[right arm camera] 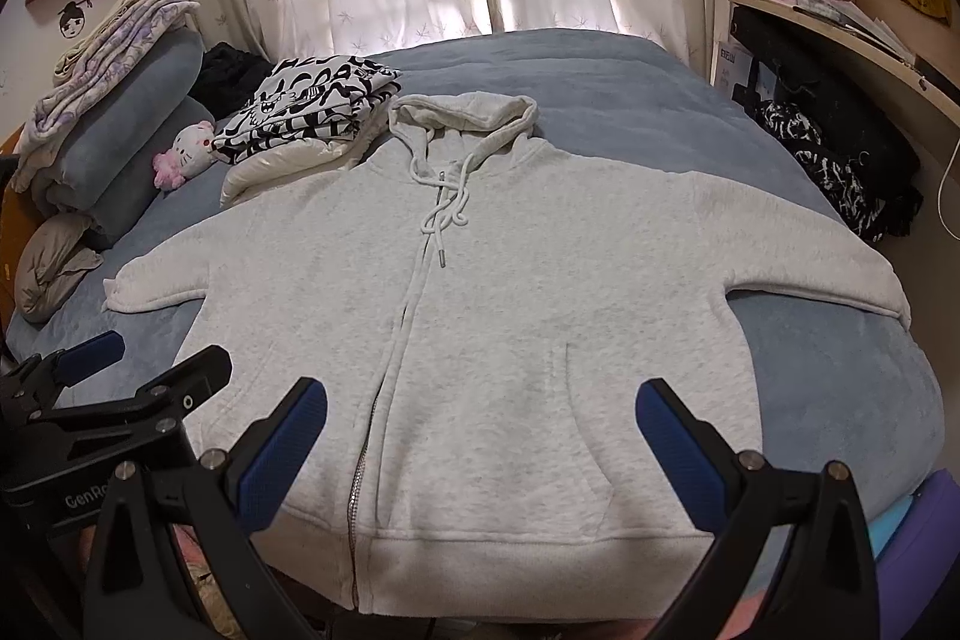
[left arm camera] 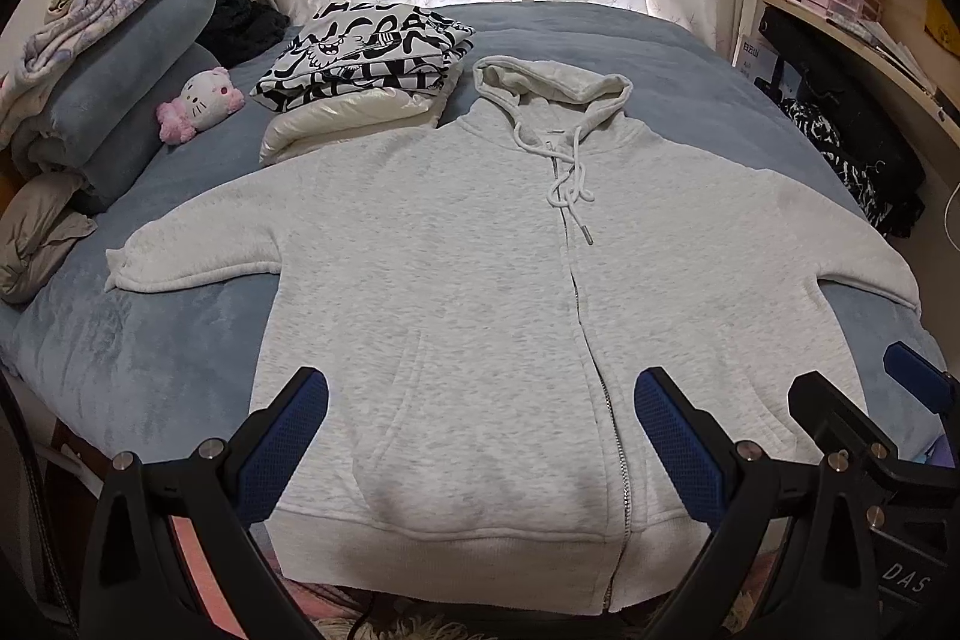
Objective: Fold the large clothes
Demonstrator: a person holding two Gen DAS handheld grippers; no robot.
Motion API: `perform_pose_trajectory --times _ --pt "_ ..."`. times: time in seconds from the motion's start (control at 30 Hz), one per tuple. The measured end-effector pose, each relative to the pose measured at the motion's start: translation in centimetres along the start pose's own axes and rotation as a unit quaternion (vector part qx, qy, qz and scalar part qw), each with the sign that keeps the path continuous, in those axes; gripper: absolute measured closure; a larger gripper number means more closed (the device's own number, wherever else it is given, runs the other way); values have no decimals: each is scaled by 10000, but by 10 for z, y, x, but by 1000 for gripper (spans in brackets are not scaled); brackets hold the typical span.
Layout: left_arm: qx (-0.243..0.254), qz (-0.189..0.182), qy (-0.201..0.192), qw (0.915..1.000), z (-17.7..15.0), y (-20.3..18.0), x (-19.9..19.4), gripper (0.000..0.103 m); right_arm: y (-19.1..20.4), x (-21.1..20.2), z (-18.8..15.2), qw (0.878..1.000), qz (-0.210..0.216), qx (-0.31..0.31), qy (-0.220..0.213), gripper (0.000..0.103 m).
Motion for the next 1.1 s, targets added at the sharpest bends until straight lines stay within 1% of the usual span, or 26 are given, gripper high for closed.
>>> perform_pose_trajectory --times 1.1 --pt "30 -2 112 9999 -3 -1 3 2 -4 2 -3 10000 43 60 48 0"
Point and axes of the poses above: each gripper's, at about its wrist camera, not at the fingertips, and x roughly the way its jaws point, y to its left, z to its top, the point moved 1 cm from there along x, roughly the way its jaws point, and after that the axes turned 2 degrees about z, right-handed, at the moved point
